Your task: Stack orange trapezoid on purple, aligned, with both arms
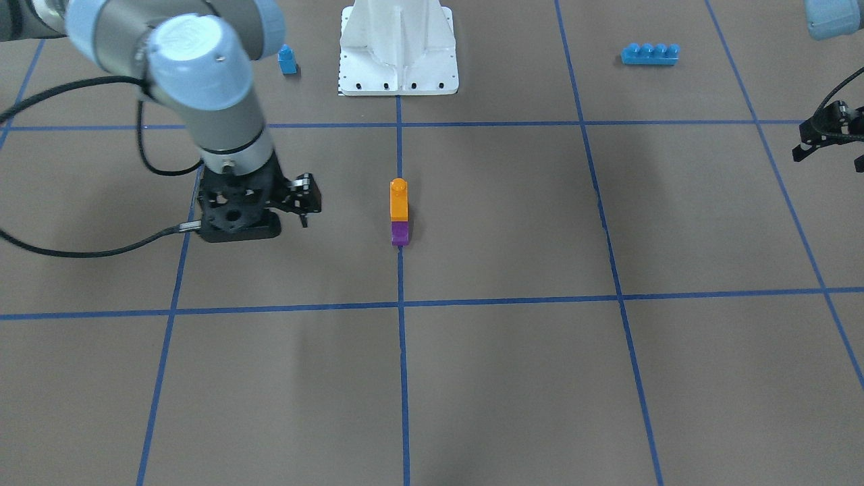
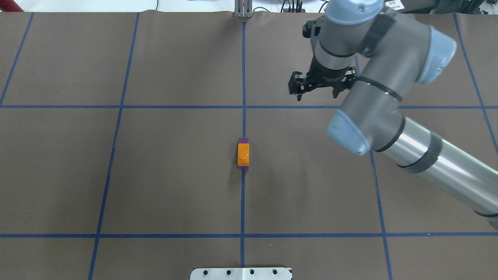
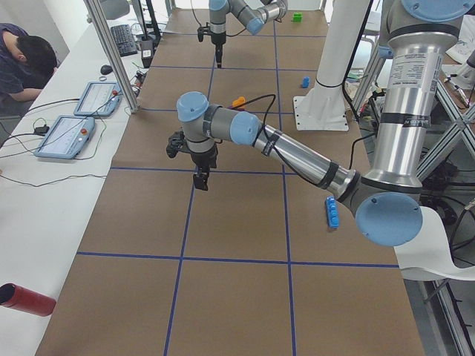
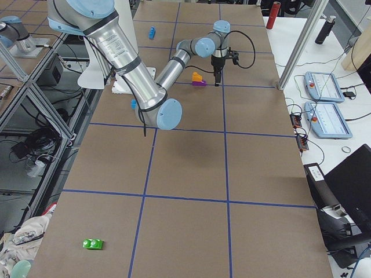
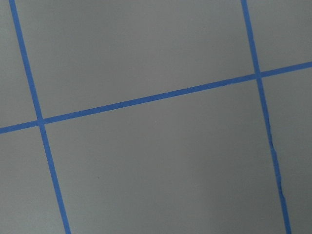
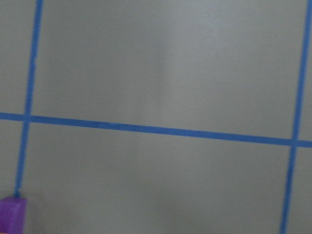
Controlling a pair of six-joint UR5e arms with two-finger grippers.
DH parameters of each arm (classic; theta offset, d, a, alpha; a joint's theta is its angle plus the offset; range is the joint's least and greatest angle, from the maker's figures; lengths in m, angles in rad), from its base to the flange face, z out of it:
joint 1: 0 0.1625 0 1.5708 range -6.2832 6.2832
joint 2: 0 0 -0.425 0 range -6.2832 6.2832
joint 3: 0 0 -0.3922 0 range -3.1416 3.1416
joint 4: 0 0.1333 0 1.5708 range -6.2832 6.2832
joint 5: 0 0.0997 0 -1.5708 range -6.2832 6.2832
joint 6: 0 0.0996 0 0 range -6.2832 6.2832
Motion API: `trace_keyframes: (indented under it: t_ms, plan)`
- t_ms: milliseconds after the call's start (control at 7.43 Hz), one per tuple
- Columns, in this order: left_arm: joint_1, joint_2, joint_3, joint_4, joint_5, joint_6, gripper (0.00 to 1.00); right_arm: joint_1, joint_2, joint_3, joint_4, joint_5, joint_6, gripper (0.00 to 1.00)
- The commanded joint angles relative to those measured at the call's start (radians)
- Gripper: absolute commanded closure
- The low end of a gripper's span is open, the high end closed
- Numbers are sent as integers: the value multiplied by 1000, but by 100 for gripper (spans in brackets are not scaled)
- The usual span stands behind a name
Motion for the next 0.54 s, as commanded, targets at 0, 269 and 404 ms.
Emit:
trace_keyframes:
  t_ms: [0,269,404]
  plan:
    - [-51,124,72,-97,5,3,0,253,-211,39,-10,106,-431,0]
    - [-95,134,158,-261,9,5,0,428,-334,7,-13,162,-721,0]
    - [-114,143,159,-265,11,32,0,491,-392,-5,-11,179,-827,0]
